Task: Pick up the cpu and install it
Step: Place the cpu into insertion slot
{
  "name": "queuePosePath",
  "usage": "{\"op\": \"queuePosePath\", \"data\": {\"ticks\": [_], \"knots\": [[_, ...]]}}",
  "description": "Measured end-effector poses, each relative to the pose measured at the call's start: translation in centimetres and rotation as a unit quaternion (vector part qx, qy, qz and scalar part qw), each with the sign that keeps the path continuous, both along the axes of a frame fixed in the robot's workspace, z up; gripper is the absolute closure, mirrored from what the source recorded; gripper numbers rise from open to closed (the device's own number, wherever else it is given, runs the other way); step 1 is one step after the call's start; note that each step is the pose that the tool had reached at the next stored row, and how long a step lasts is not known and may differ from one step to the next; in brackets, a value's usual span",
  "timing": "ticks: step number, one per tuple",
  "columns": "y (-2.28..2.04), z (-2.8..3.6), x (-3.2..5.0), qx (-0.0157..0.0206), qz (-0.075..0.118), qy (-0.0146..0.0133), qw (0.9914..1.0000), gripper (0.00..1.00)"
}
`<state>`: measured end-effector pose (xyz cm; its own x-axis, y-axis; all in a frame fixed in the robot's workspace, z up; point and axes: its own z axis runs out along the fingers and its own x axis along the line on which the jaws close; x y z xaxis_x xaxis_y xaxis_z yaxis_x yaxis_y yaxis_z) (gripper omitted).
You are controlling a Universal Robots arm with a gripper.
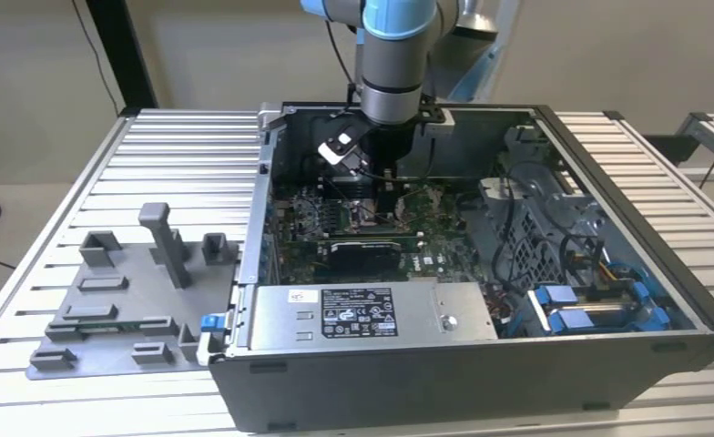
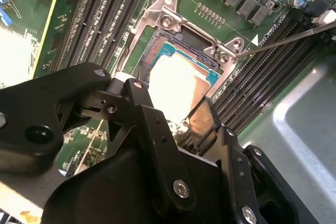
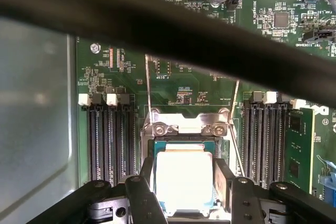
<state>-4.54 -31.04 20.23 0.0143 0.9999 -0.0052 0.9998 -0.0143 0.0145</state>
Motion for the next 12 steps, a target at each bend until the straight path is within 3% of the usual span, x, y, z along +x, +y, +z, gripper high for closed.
{"op": "queuePosePath", "data": {"ticks": [12], "knots": [[0.00, -0.17, -0.07, -0.0007, 0.001, -0.0001, 1.00000, 1.00]]}}
